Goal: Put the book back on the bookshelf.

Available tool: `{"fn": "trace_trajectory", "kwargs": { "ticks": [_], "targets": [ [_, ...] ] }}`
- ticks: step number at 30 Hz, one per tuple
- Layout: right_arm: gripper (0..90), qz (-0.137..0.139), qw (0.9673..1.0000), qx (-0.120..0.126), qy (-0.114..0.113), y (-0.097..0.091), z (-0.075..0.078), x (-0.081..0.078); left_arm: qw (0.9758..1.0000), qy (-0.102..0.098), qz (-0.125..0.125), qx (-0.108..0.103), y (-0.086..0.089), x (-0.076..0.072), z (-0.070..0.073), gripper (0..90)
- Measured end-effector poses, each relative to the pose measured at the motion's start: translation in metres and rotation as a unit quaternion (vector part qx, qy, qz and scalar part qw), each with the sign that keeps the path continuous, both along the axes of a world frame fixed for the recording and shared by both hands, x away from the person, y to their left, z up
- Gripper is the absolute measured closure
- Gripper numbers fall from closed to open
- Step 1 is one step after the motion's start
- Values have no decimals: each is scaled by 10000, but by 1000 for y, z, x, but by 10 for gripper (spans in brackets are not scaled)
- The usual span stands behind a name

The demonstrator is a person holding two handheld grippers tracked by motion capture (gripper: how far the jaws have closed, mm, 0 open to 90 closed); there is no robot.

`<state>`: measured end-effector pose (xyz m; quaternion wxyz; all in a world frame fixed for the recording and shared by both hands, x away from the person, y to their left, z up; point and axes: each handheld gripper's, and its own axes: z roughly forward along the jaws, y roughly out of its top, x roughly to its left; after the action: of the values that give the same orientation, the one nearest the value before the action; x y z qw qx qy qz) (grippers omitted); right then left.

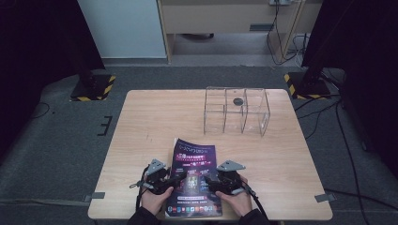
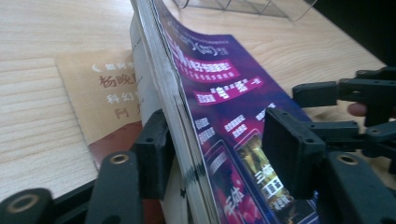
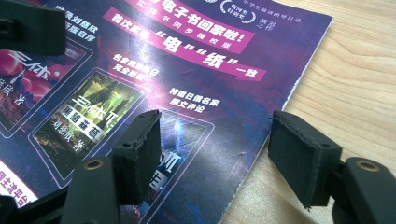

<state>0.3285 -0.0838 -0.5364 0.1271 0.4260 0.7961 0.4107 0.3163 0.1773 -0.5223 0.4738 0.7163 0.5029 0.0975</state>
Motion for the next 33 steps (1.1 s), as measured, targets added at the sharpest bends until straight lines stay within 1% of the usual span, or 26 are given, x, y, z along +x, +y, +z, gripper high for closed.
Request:
{"fn": "trace_trajectory", "kwargs": {
  "ticks": [4, 6, 7, 8, 9, 10, 11, 13, 17, 21, 23, 25, 30, 33],
  "targets": [
    [344, -4, 10000, 2, 11, 0, 0, 0, 9998, 133, 64, 131, -1, 4, -1, 532],
    [343, -1, 10000, -1, 2, 0, 0, 0, 9996, 156, 134, 188, 0, 5, 0, 593],
    [344, 0, 10000, -1, -1, 0, 0, 0, 9994, 170, 207, 216, 0, 5, 0, 620],
    [344, 0, 10000, 2, 4, 0, 0, 0, 9993, 191, 215, 227, 0, 6, 0, 655],
    [344, -2, 10000, 0, 2, 0, 0, 0, 9992, 174, 219, 284, 0, 5, 1, 669],
    [344, -25, 10000, 8, 20, 0, 0, 0, 9991, 148, 216, 329, -1, 5, 1, 696],
    [344, -25, 10000, 8, 20, 0, 0, 0, 9991, 108, 227, 356, -2, 5, 2, 696],
    [344, -34, 10000, 14, 17, 1, 0, 0, 9990, 46, 218, 397, -3, 4, 4, 730],
    [339, -42, 10000, 17, -6, 0, 0, 0, 9988, -91, 195, 433, -6, 1, 8, 775],
    [296, 49, 10000, 58, 33, -1, 1, 2, 9992, -174, 162, 320, -6, -1, 13, 799],
    [286, 43, 9999, 115, -55, -4, 2, 2, 9992, -249, 141, 261, -8, -3, 16, 806],
    [275, -9, 9996, 252, -121, -9, 6, 3, 9992, -339, 106, 190, -9, -5, 20, 821],
    [243, 42, 9988, 456, -193, -18, 14, 6, 9981, -573, 45, 226, -15, -9, 27, 829],
    [230, 49, 9983, 544, -190, -21, 16, 7, 9978, -644, 35, 167, -15, -11, 29, 829]
  ]
}}
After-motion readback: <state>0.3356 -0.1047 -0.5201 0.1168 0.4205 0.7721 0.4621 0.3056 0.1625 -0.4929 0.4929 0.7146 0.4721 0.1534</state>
